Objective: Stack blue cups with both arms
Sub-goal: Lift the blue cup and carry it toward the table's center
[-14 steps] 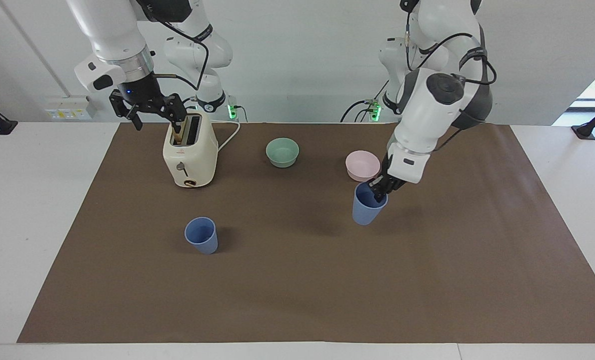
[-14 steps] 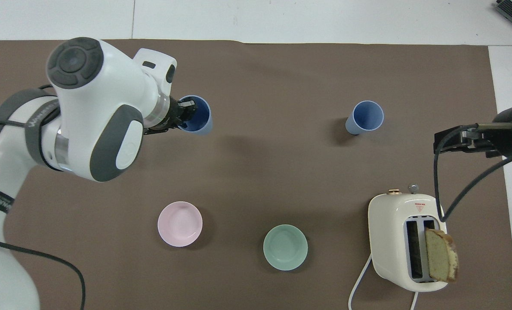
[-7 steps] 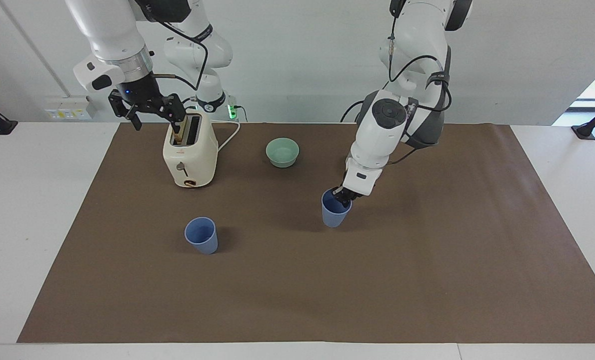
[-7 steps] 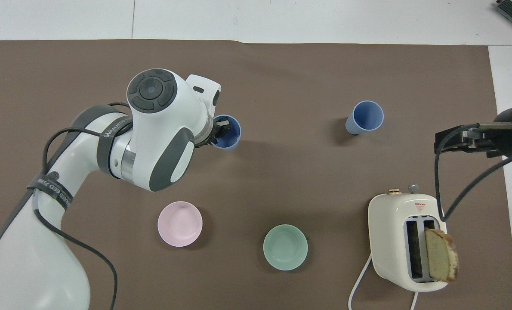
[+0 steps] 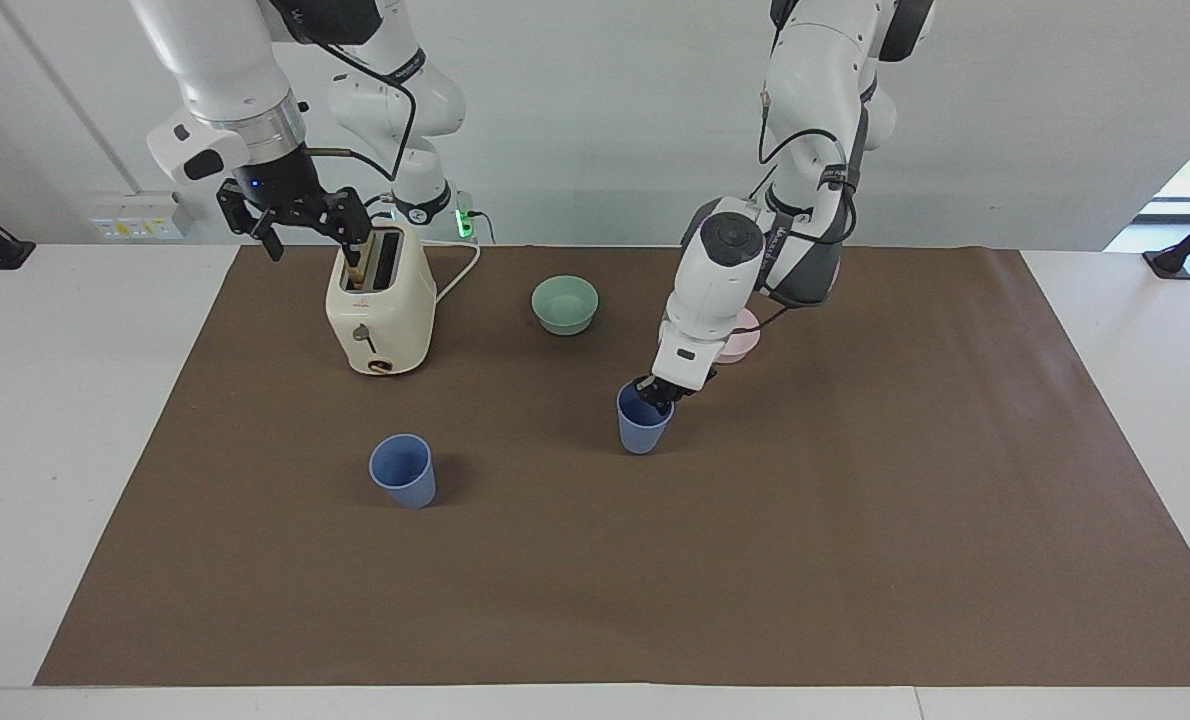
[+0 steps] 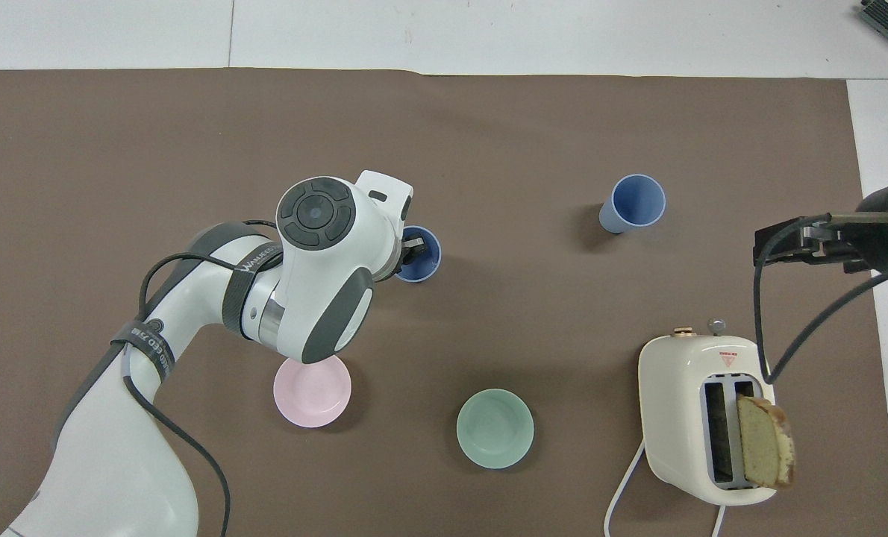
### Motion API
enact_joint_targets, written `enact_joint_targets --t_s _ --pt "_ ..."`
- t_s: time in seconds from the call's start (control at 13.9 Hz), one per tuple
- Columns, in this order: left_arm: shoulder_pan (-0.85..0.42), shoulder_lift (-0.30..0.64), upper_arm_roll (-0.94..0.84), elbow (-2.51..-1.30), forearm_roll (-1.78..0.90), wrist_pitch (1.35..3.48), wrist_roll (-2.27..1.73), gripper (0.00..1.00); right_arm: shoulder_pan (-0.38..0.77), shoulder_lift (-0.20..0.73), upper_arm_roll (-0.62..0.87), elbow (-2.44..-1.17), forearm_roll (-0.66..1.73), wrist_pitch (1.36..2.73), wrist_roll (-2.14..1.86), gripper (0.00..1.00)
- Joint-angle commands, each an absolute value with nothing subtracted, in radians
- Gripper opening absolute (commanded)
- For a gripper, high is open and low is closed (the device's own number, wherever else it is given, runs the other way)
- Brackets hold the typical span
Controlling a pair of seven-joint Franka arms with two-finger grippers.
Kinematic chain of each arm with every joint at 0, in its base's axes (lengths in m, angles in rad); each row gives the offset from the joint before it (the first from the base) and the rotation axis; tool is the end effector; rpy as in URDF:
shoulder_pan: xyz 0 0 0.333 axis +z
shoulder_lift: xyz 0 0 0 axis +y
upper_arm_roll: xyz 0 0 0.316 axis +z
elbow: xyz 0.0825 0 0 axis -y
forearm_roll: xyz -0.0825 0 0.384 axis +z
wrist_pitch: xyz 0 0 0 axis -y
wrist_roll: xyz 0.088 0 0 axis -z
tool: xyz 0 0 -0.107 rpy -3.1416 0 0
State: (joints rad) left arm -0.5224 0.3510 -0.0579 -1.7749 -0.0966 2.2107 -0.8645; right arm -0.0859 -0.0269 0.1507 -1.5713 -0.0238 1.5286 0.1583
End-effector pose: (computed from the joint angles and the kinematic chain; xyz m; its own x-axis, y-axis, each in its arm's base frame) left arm 0.5458 -0.3580 0.3705 0.9420 0.3347 -0.0244 0.3350 -0.9334 0.1282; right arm 0.5410 0.0337 0.6352 0.9955 -0.0944 -0.0115 -0.0940 -0.9951 0.0300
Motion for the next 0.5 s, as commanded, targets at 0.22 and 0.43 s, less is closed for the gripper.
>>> enact_joint_targets --t_s 0.22,0.43 --pt "-0.531 0.342 -0.038 -1.779 -0.077 2.223 -0.877 1.00 -0.103 -0.046 0.156 -1.594 -0.017 1.537 0.130 1.00" --pt "-0.491 0.290 -0.028 -1.773 -0.035 2.177 -0.809 1.00 -0.103 -0.046 0.155 -1.594 -0.017 1.537 0.130 1.00"
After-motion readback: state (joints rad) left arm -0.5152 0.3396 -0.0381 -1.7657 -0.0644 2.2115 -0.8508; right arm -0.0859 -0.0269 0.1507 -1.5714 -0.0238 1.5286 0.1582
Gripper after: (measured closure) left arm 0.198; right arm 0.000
